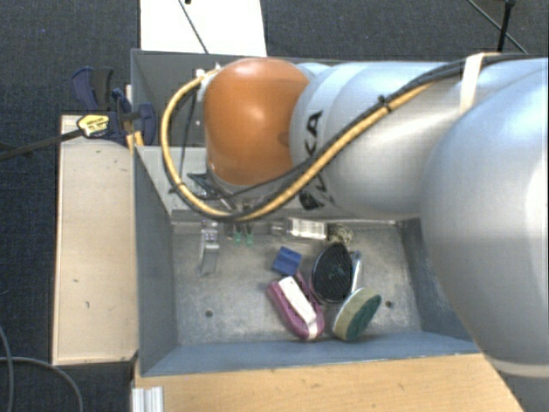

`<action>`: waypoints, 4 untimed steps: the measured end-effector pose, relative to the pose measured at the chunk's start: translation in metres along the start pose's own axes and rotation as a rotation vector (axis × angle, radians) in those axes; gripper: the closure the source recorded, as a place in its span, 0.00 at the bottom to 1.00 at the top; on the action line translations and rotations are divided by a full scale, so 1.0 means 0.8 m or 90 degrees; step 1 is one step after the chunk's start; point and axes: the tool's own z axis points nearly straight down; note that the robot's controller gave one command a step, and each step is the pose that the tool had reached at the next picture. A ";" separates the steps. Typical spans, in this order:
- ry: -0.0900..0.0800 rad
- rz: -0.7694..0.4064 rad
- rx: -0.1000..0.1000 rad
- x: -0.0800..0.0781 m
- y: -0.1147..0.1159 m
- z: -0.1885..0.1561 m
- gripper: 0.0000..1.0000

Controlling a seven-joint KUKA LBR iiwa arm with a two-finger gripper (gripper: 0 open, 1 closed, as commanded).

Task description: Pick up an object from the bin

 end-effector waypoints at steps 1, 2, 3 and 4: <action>0.004 -0.176 0.003 0.048 -0.109 0.131 0.00; 0.002 -0.226 0.002 0.036 -0.228 0.159 0.00; 0.002 -0.377 0.002 0.075 -0.252 0.102 0.00; -0.013 -0.383 0.000 0.070 -0.240 0.158 0.00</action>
Offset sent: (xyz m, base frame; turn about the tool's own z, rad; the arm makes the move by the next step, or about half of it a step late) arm -0.0391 -0.0833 -0.1027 -0.2803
